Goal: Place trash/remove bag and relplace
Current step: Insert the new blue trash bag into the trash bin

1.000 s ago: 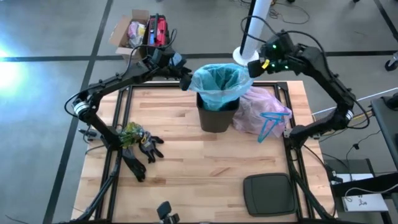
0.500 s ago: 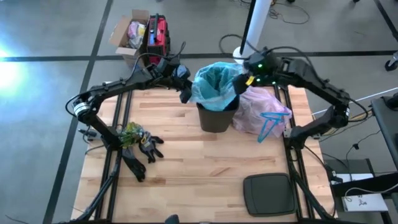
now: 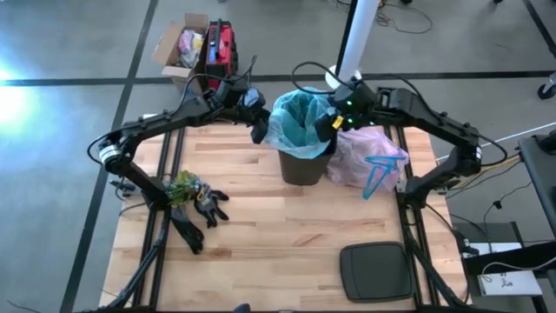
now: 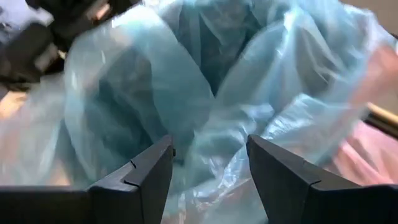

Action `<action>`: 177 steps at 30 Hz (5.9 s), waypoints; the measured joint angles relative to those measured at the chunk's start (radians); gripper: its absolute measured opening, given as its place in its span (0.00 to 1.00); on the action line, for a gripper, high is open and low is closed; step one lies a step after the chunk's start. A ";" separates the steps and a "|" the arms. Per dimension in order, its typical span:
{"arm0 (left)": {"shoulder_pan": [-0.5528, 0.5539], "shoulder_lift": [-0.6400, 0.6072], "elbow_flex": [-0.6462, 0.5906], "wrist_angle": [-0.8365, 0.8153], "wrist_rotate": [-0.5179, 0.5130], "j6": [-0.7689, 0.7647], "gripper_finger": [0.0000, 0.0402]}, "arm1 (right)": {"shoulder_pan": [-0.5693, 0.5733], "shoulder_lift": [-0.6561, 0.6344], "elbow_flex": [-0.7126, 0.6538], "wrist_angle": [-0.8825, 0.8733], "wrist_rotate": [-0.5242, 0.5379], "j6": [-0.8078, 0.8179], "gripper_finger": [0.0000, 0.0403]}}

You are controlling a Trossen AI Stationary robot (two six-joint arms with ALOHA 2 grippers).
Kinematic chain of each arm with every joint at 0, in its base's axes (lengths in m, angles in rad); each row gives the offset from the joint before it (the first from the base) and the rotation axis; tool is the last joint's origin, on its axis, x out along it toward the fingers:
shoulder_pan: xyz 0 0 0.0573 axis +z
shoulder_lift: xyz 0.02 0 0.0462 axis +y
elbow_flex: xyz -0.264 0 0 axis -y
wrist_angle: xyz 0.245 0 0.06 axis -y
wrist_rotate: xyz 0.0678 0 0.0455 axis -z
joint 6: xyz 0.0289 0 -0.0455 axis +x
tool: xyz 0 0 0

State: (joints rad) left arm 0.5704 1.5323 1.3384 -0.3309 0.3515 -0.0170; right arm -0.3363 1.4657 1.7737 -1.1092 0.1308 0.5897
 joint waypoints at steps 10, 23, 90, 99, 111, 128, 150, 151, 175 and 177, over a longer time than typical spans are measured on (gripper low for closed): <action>-0.053 -0.017 -0.013 0.011 0.085 0.017 0.47 | 0.040 -0.095 0.002 -0.374 0.118 0.112 0.47; -0.125 -0.020 -0.049 0.061 0.078 0.036 0.58 | 0.144 -0.182 0.002 -0.093 0.094 0.117 0.47; -0.144 -0.126 -0.252 0.231 -0.137 0.241 0.57 | 0.385 -0.233 -0.386 -0.306 0.254 0.489 0.47; -0.083 -0.196 -0.224 0.186 -0.144 0.288 0.54 | 0.384 -0.259 -0.250 -0.328 0.298 0.382 0.47; -0.048 -0.178 -0.227 0.226 -0.036 0.183 0.50 | 0.264 -0.295 -0.219 -0.147 0.392 0.274 0.47; -0.066 -0.138 -0.228 0.341 -0.019 0.164 0.49 | -0.206 -0.112 -0.220 0.242 -0.071 -0.266 0.47; -0.065 -0.138 -0.228 0.312 -0.021 0.165 0.47 | -0.278 -0.049 -0.206 0.262 -0.128 -0.422 0.02; -0.065 -0.138 -0.228 0.312 -0.021 0.165 0.48 | -0.287 -0.052 -0.206 0.260 -0.127 -0.411 0.03; -0.065 -0.138 -0.228 0.305 -0.019 0.165 0.40 | -0.384 -0.075 -0.222 0.028 -0.155 -0.215 0.27; -0.065 -0.138 -0.228 0.299 -0.019 0.165 0.39 | -0.384 -0.091 -0.222 0.016 -0.209 -0.220 0.35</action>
State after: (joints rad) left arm 0.5056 1.3945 1.1103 -0.0321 0.3321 0.1480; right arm -0.7205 1.3747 1.5520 -1.0931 -0.0784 0.3695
